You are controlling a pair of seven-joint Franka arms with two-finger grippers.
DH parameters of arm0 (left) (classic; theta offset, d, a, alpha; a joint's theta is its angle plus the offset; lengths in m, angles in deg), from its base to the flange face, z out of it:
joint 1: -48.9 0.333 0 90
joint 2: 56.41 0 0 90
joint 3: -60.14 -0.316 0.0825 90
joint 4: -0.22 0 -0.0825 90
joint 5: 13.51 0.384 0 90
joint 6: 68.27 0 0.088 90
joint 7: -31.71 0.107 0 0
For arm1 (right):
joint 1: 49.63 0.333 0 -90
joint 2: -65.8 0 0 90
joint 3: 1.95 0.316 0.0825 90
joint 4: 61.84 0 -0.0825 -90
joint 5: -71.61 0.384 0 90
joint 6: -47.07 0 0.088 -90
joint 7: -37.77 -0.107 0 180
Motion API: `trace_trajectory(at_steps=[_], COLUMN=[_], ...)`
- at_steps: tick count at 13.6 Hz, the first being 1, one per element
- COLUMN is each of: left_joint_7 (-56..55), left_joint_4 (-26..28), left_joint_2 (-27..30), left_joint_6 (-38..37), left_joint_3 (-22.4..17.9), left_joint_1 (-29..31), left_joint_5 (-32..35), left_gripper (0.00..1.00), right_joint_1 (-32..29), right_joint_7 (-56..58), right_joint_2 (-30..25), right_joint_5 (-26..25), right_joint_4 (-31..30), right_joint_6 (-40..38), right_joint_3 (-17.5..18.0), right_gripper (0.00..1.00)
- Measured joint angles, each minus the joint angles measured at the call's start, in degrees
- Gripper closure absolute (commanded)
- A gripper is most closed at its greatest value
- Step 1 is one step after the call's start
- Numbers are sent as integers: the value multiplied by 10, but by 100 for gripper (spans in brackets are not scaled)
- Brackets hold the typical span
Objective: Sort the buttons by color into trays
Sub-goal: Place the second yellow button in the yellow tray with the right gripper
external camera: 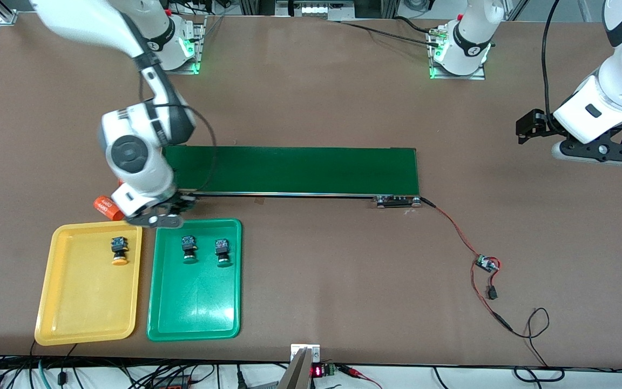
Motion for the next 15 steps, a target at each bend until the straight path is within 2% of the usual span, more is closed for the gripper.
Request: trace_trajectory(at_steps=[4,8,11,15], left_joint_7=[0,0,0,0], left_joint_4=[0,0,0,0], left_joint_2=[0,0,0,-1], left_joint_6=[0,0,0,0], left_joint_3=[0,0,0,0], left_joint_1=[0,0,0,0], left_joint_5=[0,0,0,0], left_gripper=[0,0,0,0], right_joint_1=[-82,-155,-185,-192], right_joint_7=[164,303,372,394], right_joint_2=[19,83,120,123], right_joint_5=[-11,-11,4,18], right_joint_4=[40,105,135,144], right_joint_6=[-14,-12,17,23], right_joint_3=[-2,-1,1,1], right_gripper=[100,100,100,100])
